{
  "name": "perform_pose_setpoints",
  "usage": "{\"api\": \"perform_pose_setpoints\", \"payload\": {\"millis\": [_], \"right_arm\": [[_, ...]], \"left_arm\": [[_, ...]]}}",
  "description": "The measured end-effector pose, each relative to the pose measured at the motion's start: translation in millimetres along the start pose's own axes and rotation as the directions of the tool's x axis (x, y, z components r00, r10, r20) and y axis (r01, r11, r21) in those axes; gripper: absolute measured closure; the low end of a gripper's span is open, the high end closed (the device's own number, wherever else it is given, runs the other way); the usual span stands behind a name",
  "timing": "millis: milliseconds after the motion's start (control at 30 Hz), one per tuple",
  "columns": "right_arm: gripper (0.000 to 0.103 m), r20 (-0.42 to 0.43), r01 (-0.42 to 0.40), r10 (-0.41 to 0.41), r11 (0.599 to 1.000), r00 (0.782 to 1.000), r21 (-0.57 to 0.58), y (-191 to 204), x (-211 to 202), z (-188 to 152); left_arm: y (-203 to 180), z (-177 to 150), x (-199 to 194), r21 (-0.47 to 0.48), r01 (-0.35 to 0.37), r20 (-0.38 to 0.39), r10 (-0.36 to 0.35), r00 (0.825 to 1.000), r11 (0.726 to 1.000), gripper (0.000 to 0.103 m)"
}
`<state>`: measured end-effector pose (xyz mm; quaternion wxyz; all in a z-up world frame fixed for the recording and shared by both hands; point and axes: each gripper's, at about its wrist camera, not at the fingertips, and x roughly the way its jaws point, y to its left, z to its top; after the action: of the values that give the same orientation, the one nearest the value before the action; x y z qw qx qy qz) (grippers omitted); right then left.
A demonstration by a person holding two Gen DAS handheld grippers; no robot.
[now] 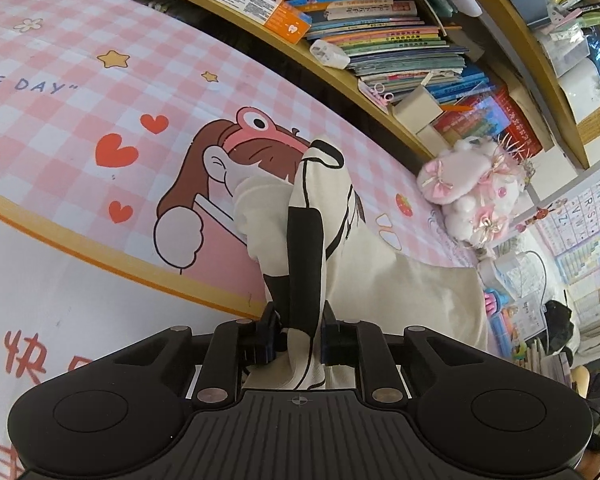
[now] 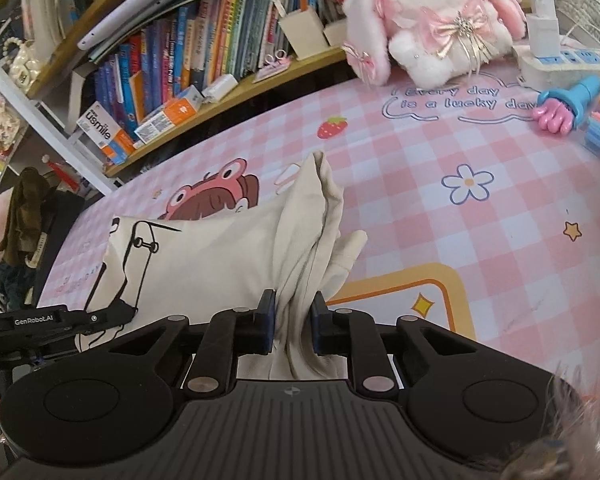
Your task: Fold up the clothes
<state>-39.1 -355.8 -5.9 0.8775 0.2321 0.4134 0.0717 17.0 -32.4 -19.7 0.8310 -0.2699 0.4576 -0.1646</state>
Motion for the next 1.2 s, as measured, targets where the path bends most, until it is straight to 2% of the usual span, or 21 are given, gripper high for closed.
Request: {"api": "perform_pose_setpoints", "payload": {"millis": [333,800,1200], "right_arm": [[0.088,0.033,-0.021,0.022,1.0,0.999,-0.018,3,-14,1],[0.087,0.012,-0.042,0.042,0.999,0.999,-0.018,4,-14,-6],[0.087,0.007,-0.021,0.021,1.0,1.0,-0.011,25,-6,-11]], "left_arm": [[-13,1,-20,0.001,0.024,0.039,-0.024,0.999,1.0,0.086],[-14,-8,-34,0.011,0.001,0.06,-0.002,0.998,1.0,0.085],[9,5,-38,0.013,0.015,0.056,-0.016,0.998,1.0,0.085]]}}
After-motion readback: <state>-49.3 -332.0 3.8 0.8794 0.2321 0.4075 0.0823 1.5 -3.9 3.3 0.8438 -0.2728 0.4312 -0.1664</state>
